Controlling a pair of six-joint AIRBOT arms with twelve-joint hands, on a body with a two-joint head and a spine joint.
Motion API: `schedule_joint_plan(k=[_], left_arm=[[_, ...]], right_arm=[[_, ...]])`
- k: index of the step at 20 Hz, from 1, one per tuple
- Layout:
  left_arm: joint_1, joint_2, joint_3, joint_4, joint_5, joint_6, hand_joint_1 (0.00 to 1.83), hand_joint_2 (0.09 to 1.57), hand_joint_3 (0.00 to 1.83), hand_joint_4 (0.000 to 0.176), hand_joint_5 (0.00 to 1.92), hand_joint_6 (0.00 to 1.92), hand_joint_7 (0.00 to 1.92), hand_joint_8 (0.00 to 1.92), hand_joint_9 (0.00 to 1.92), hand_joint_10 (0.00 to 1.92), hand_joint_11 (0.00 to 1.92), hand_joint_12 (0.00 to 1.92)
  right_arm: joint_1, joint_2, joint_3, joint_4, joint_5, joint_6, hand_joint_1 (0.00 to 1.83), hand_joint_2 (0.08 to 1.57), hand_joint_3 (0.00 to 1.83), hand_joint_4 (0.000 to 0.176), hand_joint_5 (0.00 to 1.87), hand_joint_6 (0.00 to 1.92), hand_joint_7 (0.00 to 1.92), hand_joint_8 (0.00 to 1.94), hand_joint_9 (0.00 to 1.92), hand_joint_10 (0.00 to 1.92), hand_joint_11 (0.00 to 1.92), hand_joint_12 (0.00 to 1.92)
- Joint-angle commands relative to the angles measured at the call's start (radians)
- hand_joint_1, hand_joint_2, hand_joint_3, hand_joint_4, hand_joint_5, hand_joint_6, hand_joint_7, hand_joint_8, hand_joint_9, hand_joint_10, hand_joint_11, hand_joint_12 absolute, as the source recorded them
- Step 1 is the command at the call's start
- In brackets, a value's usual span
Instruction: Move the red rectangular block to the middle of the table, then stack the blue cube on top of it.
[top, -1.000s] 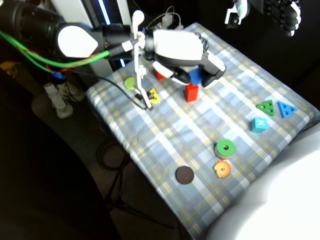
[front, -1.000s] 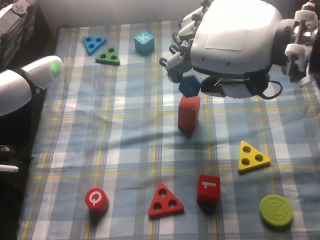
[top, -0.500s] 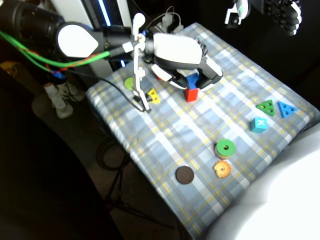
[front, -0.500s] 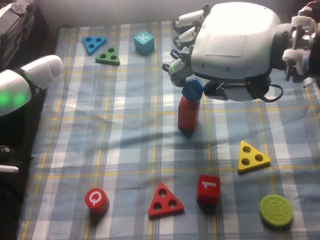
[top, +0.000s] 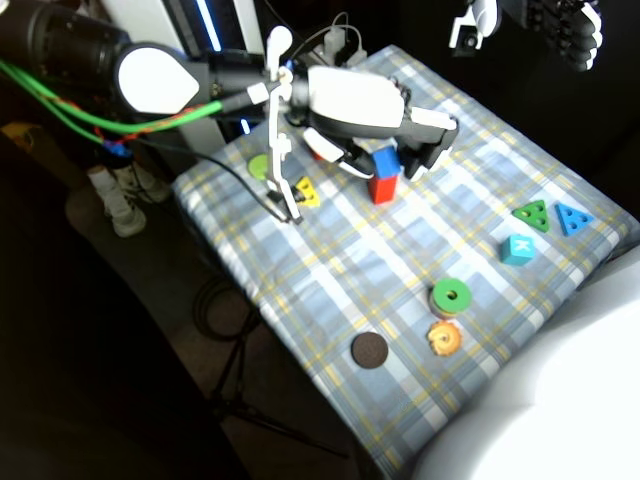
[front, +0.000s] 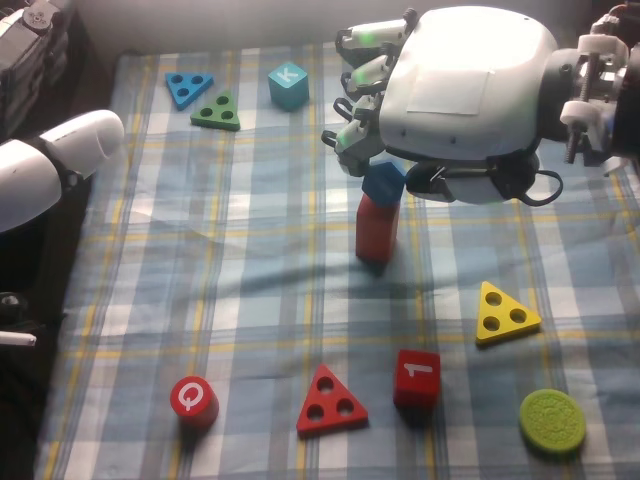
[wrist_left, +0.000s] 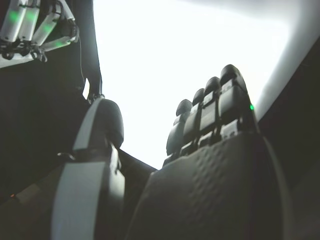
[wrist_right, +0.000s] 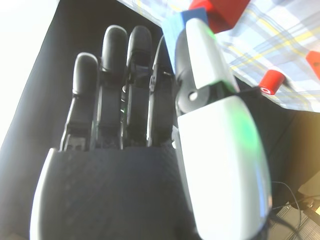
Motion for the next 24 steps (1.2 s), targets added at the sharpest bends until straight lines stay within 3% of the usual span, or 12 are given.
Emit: schedule_joint_plan(k=[1, 3, 5, 7, 9, 11, 13, 17, 19, 22, 23, 24], left_arm=[[-0.004, 0.007, -0.002, 0.012, -0.131, -0.013, 0.83, 1.26, 0.00, 0.026, 0.06, 0.00, 0.00, 0.00, 0.00, 0.00, 0.00, 0.12], [-0.003, 0.007, -0.002, 0.011, -0.132, -0.013, 0.82, 1.26, 0.00, 0.037, 0.06, 0.00, 0.01, 0.00, 0.01, 0.00, 0.00, 0.20], [-0.003, 0.007, -0.002, 0.011, -0.133, -0.014, 0.82, 1.26, 0.00, 0.043, 0.05, 0.00, 0.00, 0.00, 0.00, 0.00, 0.00, 0.10], [-0.003, 0.007, -0.002, 0.011, -0.134, -0.014, 0.82, 1.26, 0.00, 0.023, 0.05, 0.00, 0.00, 0.00, 0.00, 0.00, 0.00, 0.09], [-0.003, 0.007, -0.002, 0.010, -0.134, -0.014, 0.83, 1.26, 0.00, 0.018, 0.06, 0.00, 0.00, 0.00, 0.00, 0.00, 0.00, 0.08], [-0.002, 0.007, -0.002, 0.010, -0.135, -0.014, 0.83, 1.25, 0.00, 0.027, 0.06, 0.00, 0.01, 0.00, 0.00, 0.00, 0.00, 0.11], [-0.001, 0.007, -0.002, 0.009, -0.136, -0.016, 0.84, 1.26, 0.00, 0.017, 0.06, 0.00, 0.01, 0.00, 0.00, 0.00, 0.00, 0.11], [0.000, 0.007, -0.002, 0.009, -0.138, -0.017, 0.82, 1.26, 0.00, 0.014, 0.06, 0.00, 0.00, 0.00, 0.00, 0.00, 0.00, 0.07], [0.000, 0.007, -0.002, 0.009, -0.138, -0.017, 0.82, 1.26, 0.00, 0.032, 0.06, 0.00, 0.00, 0.00, 0.00, 0.00, 0.00, 0.07], [0.001, 0.007, -0.002, 0.009, -0.138, -0.017, 0.83, 1.26, 0.00, 0.016, 0.06, 0.00, 0.00, 0.00, 0.00, 0.00, 0.00, 0.11], [0.001, 0.007, -0.002, 0.008, -0.138, -0.017, 0.83, 1.25, 0.00, 0.012, 0.06, 0.00, 0.00, 0.00, 0.00, 0.00, 0.00, 0.09], [0.001, 0.007, -0.002, 0.008, -0.138, -0.017, 0.83, 1.25, 0.00, 0.012, 0.06, 0.00, 0.00, 0.00, 0.00, 0.00, 0.00, 0.09]], right_arm=[[0.015, -0.004, -0.002, 0.009, 0.088, -0.002, 1.21, 1.22, 0.00, 0.000, 0.78, 1.11, 0.82, 1.50, 0.53, 1.59, 0.14, 1.92], [0.014, -0.006, -0.003, 0.008, 0.087, -0.002, 1.21, 1.22, 0.00, 0.000, 0.79, 1.11, 0.80, 1.54, 0.50, 1.69, 0.17, 1.92], [0.014, -0.007, -0.003, 0.006, 0.086, -0.002, 1.21, 1.23, 0.00, 0.000, 0.78, 1.11, 0.80, 1.56, 0.50, 1.74, 0.19, 1.92], [0.014, -0.007, -0.003, 0.006, 0.084, -0.002, 1.21, 1.23, 0.00, 0.000, 0.79, 1.09, 0.80, 1.57, 0.53, 1.77, 0.25, 1.92], [0.014, -0.007, -0.003, 0.006, 0.084, -0.002, 1.21, 1.24, 0.00, 0.000, 0.76, 1.13, 0.78, 1.60, 0.51, 1.83, 0.25, 1.92], [0.014, -0.007, -0.003, 0.006, 0.083, -0.002, 1.21, 1.24, 0.00, 0.000, 0.76, 1.14, 0.79, 1.57, 0.47, 1.72, 0.18, 1.92], [0.014, -0.007, -0.003, 0.006, 0.082, -0.002, 1.21, 1.22, 0.00, 0.000, 0.79, 1.11, 0.83, 1.49, 0.51, 1.67, 0.21, 1.92], [0.014, -0.007, -0.003, 0.006, 0.081, -0.002, 1.19, 1.25, 0.00, 0.000, 0.69, 1.25, 0.80, 1.53, 0.51, 1.62, 0.17, 1.92], [0.014, -0.007, -0.003, 0.006, 0.081, -0.002, 1.18, 1.25, 0.00, 0.000, 0.67, 1.29, 0.82, 1.48, 0.52, 1.53, 0.15, 1.90], [0.014, -0.007, -0.005, 0.006, 0.081, -0.002, 1.14, 1.29, 0.00, 0.000, 0.57, 1.47, 0.78, 1.46, 0.48, 1.45, 0.12, 1.84], [0.014, -0.007, -0.005, 0.006, 0.081, -0.002, 1.15, 1.27, 0.00, 0.000, 0.57, 1.47, 0.82, 1.38, 0.54, 1.25, 0.16, 1.76], [0.014, -0.007, -0.005, 0.006, 0.081, -0.002, 1.15, 1.27, 0.00, 0.000, 0.57, 1.47, 0.82, 1.38, 0.54, 1.25, 0.16, 1.76]])
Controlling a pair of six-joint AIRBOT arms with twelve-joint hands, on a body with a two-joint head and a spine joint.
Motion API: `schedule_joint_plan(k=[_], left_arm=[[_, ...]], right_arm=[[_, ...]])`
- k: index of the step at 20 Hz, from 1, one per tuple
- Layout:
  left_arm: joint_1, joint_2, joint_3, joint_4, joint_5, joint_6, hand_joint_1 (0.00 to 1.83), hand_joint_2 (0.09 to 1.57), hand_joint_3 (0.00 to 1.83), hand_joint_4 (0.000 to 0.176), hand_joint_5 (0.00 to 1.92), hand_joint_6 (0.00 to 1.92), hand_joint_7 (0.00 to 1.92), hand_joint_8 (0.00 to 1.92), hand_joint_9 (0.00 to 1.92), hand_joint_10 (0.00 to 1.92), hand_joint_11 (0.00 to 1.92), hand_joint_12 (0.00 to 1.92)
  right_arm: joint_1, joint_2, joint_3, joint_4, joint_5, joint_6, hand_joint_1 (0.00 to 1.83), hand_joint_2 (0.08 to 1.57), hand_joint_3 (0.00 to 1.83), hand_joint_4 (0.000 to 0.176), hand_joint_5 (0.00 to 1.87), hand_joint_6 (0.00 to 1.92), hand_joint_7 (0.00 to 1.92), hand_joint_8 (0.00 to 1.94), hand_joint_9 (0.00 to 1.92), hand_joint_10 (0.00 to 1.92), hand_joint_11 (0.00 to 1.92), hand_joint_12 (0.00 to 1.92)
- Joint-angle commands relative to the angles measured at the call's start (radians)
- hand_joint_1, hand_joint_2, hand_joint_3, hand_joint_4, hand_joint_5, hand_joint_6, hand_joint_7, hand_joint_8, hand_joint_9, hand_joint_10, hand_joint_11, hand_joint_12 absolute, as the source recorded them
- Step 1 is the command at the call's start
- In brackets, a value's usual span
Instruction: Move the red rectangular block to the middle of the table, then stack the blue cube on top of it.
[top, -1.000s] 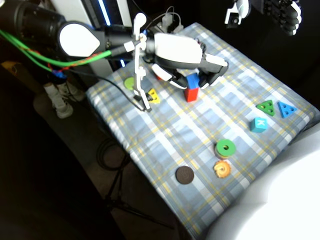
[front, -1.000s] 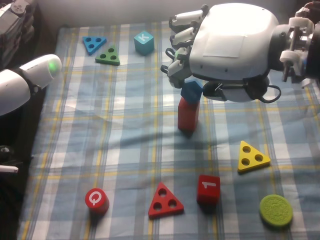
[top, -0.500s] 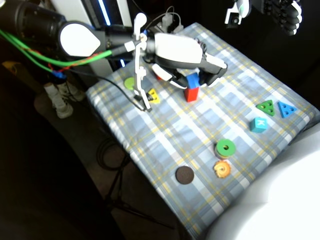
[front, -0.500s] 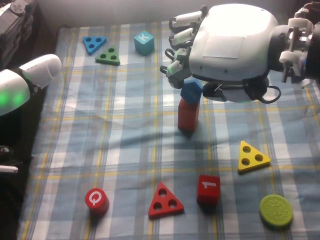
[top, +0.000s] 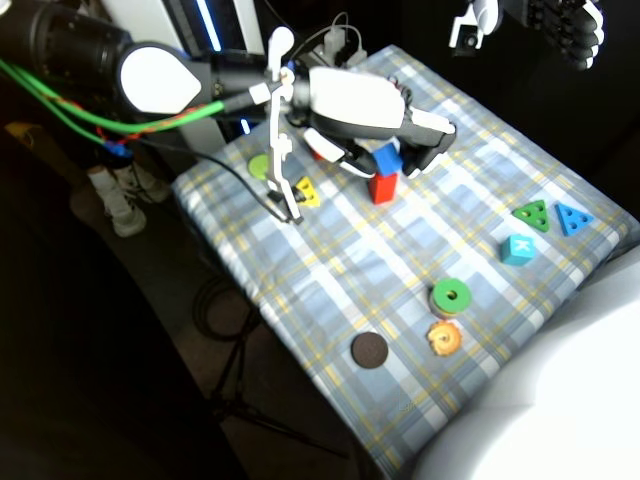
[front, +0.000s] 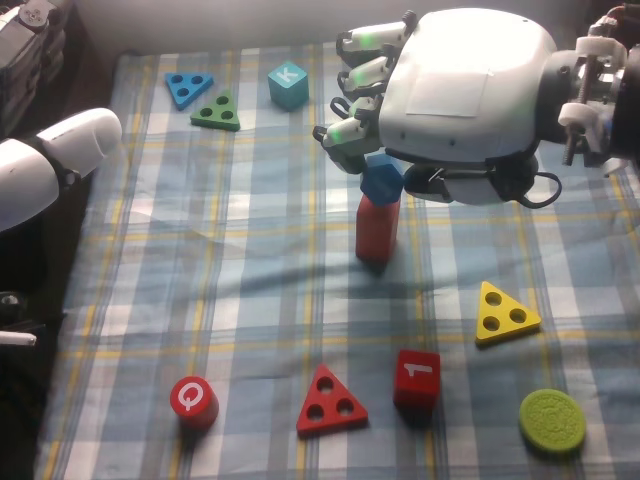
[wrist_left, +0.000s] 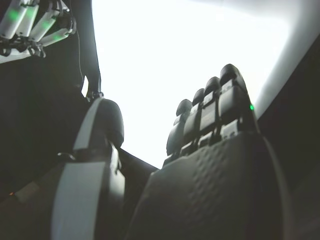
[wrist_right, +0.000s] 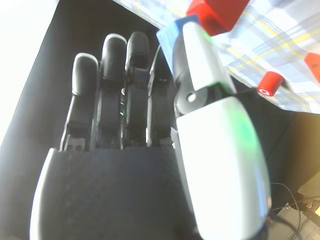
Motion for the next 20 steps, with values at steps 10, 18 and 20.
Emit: schedule_joint_plan(k=[10, 18, 20], left_arm=[[-0.003, 0.007, 0.001, 0.010, -0.126, -0.012, 0.81, 1.26, 0.00, 0.042, 0.04, 0.00, 0.00, 0.00, 0.00, 0.00, 0.00, 0.00], [-0.002, 0.007, 0.001, 0.010, -0.126, -0.012, 0.85, 1.26, 0.00, 0.034, 0.05, 0.01, 0.01, 0.00, 0.00, 0.00, 0.01, 0.01], [-0.002, 0.007, 0.001, 0.010, -0.126, -0.012, 0.84, 1.26, 0.00, 0.041, 0.05, 0.00, 0.00, 0.00, 0.00, 0.00, 0.01, 0.01]], right_arm=[[0.014, -0.005, -0.007, 0.010, 0.089, -0.002, 0.98, 1.22, 0.00, 0.000, 0.47, 0.94, 0.71, 0.64, 0.52, 1.12, 0.13, 1.69], [0.014, -0.005, -0.008, 0.010, 0.089, -0.002, 1.23, 1.21, 0.00, 0.000, 0.60, 0.42, 0.78, 1.16, 0.54, 1.11, 0.13, 1.68], [0.014, -0.005, -0.008, 0.010, 0.089, -0.002, 0.99, 1.20, 0.00, 0.000, 0.59, 0.41, 0.70, 0.59, 0.54, 0.98, 0.11, 1.65]])
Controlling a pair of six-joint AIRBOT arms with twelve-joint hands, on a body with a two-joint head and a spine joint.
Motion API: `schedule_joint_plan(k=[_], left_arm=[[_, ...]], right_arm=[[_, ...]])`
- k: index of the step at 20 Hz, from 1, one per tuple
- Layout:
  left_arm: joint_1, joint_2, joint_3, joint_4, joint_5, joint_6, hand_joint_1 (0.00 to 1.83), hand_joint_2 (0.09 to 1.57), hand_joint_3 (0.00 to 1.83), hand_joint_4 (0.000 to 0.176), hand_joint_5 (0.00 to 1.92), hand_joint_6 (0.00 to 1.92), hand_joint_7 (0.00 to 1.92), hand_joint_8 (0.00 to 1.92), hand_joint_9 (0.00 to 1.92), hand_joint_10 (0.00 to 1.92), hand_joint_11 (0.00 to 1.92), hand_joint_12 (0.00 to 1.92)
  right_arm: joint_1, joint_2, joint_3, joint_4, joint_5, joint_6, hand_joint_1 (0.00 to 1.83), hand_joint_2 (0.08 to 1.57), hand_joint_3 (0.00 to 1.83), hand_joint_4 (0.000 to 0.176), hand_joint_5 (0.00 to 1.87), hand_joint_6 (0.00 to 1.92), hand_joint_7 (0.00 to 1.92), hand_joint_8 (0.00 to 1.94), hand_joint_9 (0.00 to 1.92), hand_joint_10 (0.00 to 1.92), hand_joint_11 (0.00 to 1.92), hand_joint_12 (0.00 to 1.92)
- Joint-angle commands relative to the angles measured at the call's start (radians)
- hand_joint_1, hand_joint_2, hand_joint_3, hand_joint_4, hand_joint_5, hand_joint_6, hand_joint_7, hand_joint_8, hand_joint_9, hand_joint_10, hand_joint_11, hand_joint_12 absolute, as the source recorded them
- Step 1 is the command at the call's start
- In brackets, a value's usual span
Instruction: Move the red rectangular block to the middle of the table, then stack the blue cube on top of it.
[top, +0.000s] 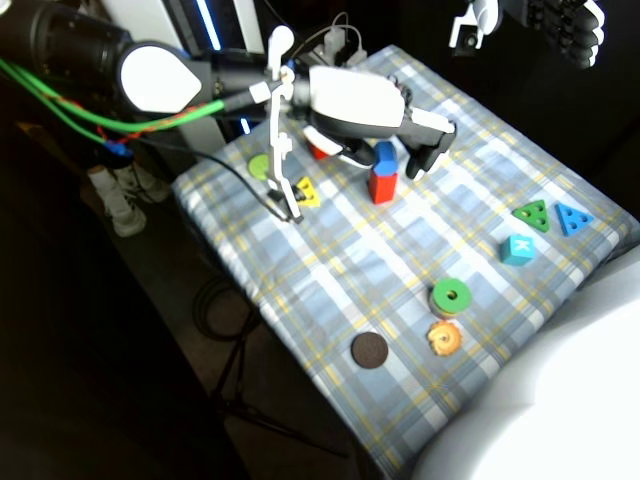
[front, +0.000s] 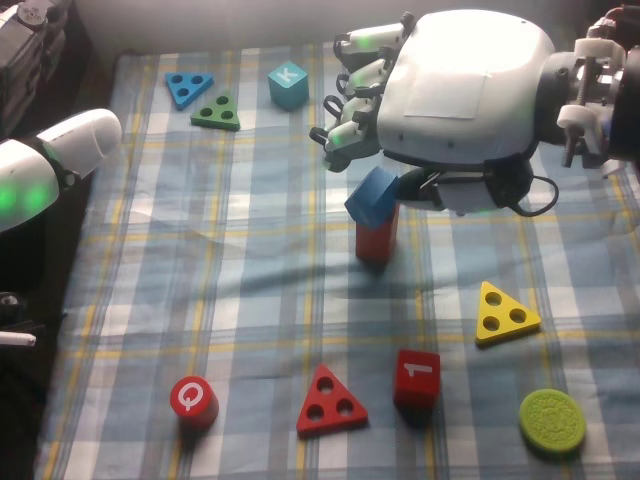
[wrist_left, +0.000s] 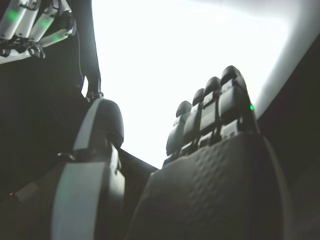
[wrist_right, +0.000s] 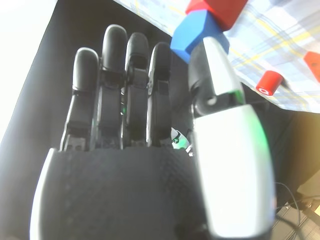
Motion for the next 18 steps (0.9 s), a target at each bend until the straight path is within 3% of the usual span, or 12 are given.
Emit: schedule_joint_plan(k=[1, 2, 3, 6, 7, 8, 9, 10, 11, 14, 17, 18], left_arm=[[-0.003, 0.007, 0.001, 0.010, -0.125, -0.011, 0.82, 1.27, 0.00, 0.054, 0.04, 0.00, 0.00, 0.00, 0.00, 0.00, 0.00, 0.00], [-0.003, 0.007, 0.001, 0.010, -0.125, -0.011, 0.84, 1.26, 0.00, 0.053, 0.04, 0.00, 0.00, 0.00, 0.00, 0.00, 0.00, 0.00], [-0.003, 0.007, 0.000, 0.010, -0.125, -0.011, 0.84, 1.26, 0.00, 0.052, 0.04, 0.00, 0.00, 0.00, 0.00, 0.00, 0.00, 0.00], [-0.003, 0.007, 0.000, 0.010, -0.126, -0.011, 0.83, 1.26, 0.00, 0.047, 0.05, 0.00, 0.00, 0.00, 0.00, 0.00, 0.01, 0.00], [-0.003, 0.007, 0.000, 0.010, -0.126, -0.011, 0.82, 1.26, 0.00, 0.047, 0.05, 0.00, 0.00, 0.00, 0.00, 0.00, 0.00, 0.00], [-0.003, 0.007, 0.000, 0.010, -0.126, -0.011, 0.82, 1.26, 0.00, 0.047, 0.05, 0.00, 0.00, 0.00, 0.00, 0.00, 0.00, 0.00], [-0.003, 0.007, 0.000, 0.010, -0.127, -0.011, 0.82, 1.26, 0.00, 0.047, 0.04, 0.00, 0.00, 0.00, 0.00, 0.00, 0.00, 0.00], [-0.003, 0.007, 0.000, 0.009, -0.127, -0.011, 0.83, 1.26, 0.00, 0.040, 0.05, 0.00, 0.00, 0.00, 0.00, 0.00, 0.01, 0.00], [-0.003, 0.007, 0.000, 0.009, -0.127, -0.011, 0.83, 1.26, 0.00, 0.050, 0.05, 0.00, 0.01, 0.00, 0.00, 0.00, 0.01, 0.01], [-0.003, 0.007, 0.000, 0.009, -0.127, -0.013, 0.85, 1.26, 0.00, 0.046, 0.05, 0.00, 0.01, 0.00, 0.00, 0.00, 0.01, 0.01], [-0.003, 0.007, 0.000, 0.009, -0.128, -0.014, 0.87, 1.26, 0.00, 0.048, 0.06, 0.00, 0.00, 0.00, 0.00, 0.00, 0.00, 0.00], [-0.003, 0.007, 0.000, 0.009, -0.128, -0.014, 0.86, 1.26, 0.00, 0.048, 0.05, 0.00, 0.00, 0.00, 0.00, 0.00, 0.00, 0.00]], right_arm=[[0.014, -0.005, -0.004, 0.012, 0.089, -0.003, 1.12, 1.25, 0.01, 0.000, 0.57, 1.26, 0.80, 1.19, 0.56, 1.11, 0.14, 1.72], [0.014, -0.005, -0.004, 0.012, 0.089, -0.003, 1.24, 1.25, 0.00, 0.000, 0.44, 0.94, 0.73, 1.37, 0.53, 1.16, 0.12, 1.73], [0.014, -0.005, -0.004, 0.012, 0.088, -0.003, 1.03, 1.21, 0.00, 0.000, 0.45, 0.76, 0.65, 0.98, 0.51, 1.15, 0.09, 1.70], [0.014, -0.005, -0.007, 0.012, 0.086, -0.003, 0.96, 1.17, 0.00, 0.000, 0.54, 0.43, 0.70, 0.49, 0.51, 1.05, 0.09, 1.64], [0.014, -0.005, -0.010, 0.012, 0.086, -0.003, 0.85, 1.20, 0.00, 0.000, 0.35, 0.18, 0.50, 0.09, 0.35, 0.76, 0.01, 1.54], [0.014, -0.005, -0.012, 0.011, 0.086, -0.003, 0.85, 1.20, 0.00, 0.000, 0.35, 0.18, 0.50, 0.09, 0.35, 0.76, 0.01, 1.54], [0.014, -0.005, -0.013, 0.010, 0.086, -0.003, 0.74, 1.13, 0.00, 0.014, 0.10, 0.01, 0.19, 0.00, 0.27, 0.29, 0.00, 1.34], [0.014, -0.005, -0.016, 0.010, 0.085, -0.003, 0.71, 1.08, 0.00, 0.020, 0.02, 0.00, 0.06, 0.00, 0.27, 0.17, 0.00, 1.23], [0.014, -0.003, -0.017, 0.010, 0.085, -0.003, 0.68, 1.03, 0.00, 0.023, 0.00, 0.00, 0.01, 0.00, 0.22, 0.10, 0.00, 1.12], [0.014, 0.017, -0.031, 0.009, 0.085, -0.003, 0.60, 0.92, 0.00, 0.054, 0.00, 0.00, 0.00, 0.00, 0.06, 0.02, 0.00, 0.79], [0.014, 0.048, -0.050, 0.009, 0.086, -0.003, 0.56, 0.90, 0.00, 0.054, 0.00, 0.00, 0.00, 0.00, 0.00, 0.00, 0.00, 0.31], [0.014, 0.061, -0.057, 0.009, 0.089, -0.003, 0.56, 0.89, 0.00, 0.047, 0.00, 0.00, 0.00, 0.00, 0.00, 0.00, 0.00, 0.27]])
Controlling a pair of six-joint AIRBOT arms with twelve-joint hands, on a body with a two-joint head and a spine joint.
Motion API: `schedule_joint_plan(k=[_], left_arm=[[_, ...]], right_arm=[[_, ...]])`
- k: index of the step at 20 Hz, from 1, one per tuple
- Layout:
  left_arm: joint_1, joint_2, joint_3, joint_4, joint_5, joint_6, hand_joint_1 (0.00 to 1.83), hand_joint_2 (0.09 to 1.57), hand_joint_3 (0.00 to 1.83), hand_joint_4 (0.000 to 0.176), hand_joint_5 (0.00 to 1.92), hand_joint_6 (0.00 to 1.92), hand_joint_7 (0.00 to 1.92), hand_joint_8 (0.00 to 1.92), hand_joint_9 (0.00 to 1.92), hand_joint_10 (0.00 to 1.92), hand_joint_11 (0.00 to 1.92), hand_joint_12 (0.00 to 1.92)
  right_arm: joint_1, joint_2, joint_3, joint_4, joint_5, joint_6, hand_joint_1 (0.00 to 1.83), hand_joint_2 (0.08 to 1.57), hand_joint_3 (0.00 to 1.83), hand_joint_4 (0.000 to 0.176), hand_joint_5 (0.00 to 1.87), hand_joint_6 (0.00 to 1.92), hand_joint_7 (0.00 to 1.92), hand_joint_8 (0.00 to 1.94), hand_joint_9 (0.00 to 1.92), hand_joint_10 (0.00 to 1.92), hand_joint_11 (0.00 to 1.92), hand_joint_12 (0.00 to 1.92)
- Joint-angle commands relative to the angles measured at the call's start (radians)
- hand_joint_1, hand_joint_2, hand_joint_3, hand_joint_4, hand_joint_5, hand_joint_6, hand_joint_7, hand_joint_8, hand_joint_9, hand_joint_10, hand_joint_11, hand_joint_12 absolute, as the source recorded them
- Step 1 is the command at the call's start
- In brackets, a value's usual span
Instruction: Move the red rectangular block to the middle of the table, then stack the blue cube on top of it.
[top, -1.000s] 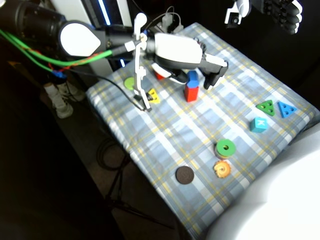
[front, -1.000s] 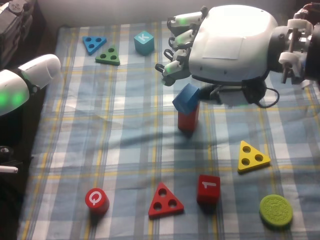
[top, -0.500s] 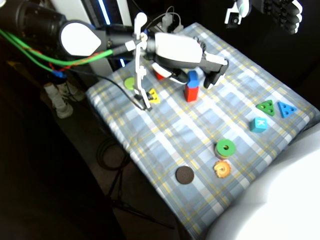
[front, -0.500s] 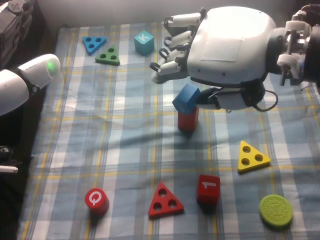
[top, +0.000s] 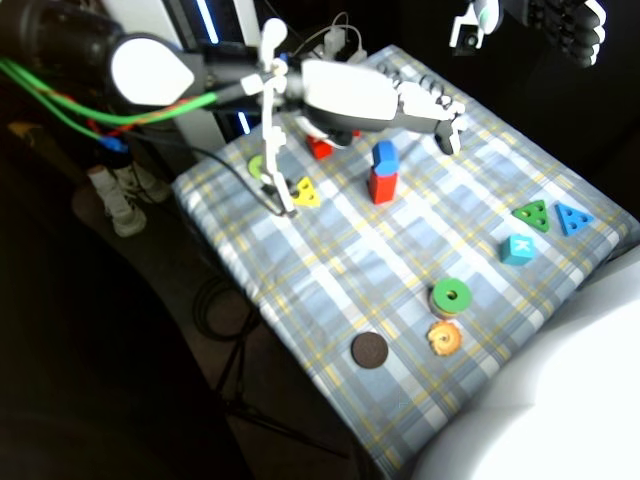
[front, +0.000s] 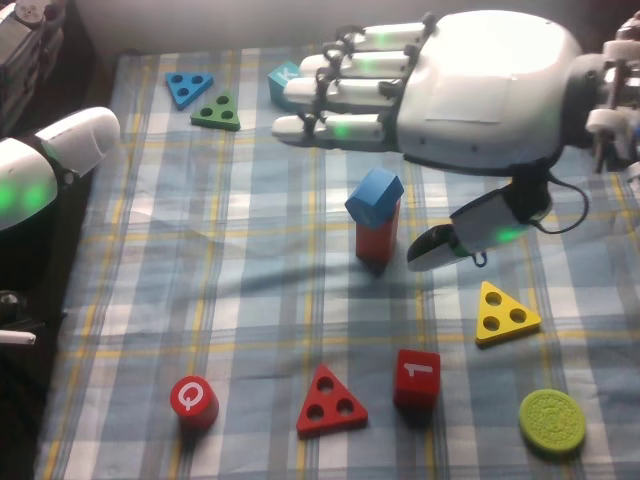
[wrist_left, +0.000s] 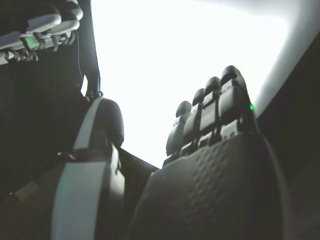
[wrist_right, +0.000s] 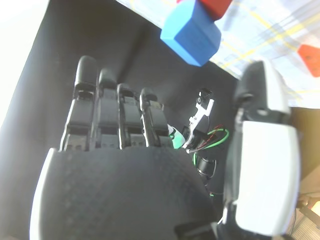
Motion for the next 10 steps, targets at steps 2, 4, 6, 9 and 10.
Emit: schedule_joint_plan(k=[2, 4, 6, 9, 10], left_arm=[[-0.002, 0.007, 0.000, 0.012, -0.124, -0.015, 0.86, 1.26, 0.00, 0.044, 0.04, 0.00, 0.00, 0.00, 0.00, 0.00, 0.00, 0.00], [-0.001, 0.007, 0.000, 0.012, -0.127, -0.016, 0.88, 1.25, 0.00, 0.017, 0.05, 0.00, 0.00, 0.00, 0.00, 0.00, 0.01, 0.00], [-0.001, 0.006, -0.001, 0.012, -0.129, -0.019, 0.88, 1.25, 0.00, 0.035, 0.06, 0.00, 0.01, 0.00, 0.00, 0.00, 0.03, 0.02], [-0.001, 0.006, -0.001, 0.014, -0.131, -0.023, 0.87, 1.26, 0.00, 0.041, 0.05, 0.00, 0.01, 0.00, 0.00, 0.00, 0.03, 0.03], [-0.001, 0.006, -0.001, 0.014, -0.131, -0.024, 0.87, 1.26, 0.00, 0.041, 0.06, 0.00, 0.01, 0.01, 0.00, 0.00, 0.03, 0.03]], right_arm=[[0.014, 0.033, -0.018, 0.038, 0.119, -0.002, 0.57, 0.89, 0.00, 0.033, 0.00, 0.00, 0.00, 0.00, 0.00, 0.00, 0.00, 0.15], [0.014, 0.067, -0.033, 0.070, 0.148, -0.002, 0.61, 0.88, 0.00, 0.028, 0.00, 0.00, 0.00, 0.00, 0.00, 0.00, 0.00, 0.02], [0.014, 0.098, -0.046, 0.110, 0.173, -0.002, 0.66, 0.88, 0.00, 0.009, 0.00, 0.00, 0.00, 0.00, 0.00, 0.00, 0.00, 0.00], [-0.001, 0.147, -0.047, 0.173, 0.210, -0.002, 0.61, 0.93, 0.02, 0.000, 0.00, 0.00, 0.00, 0.00, 0.00, 0.00, 0.00, 0.00], [-0.008, 0.159, -0.046, 0.194, 0.222, -0.002, 0.55, 0.95, 0.03, 0.000, 0.00, 0.00, 0.00, 0.00, 0.00, 0.00, 0.00, 0.00]])
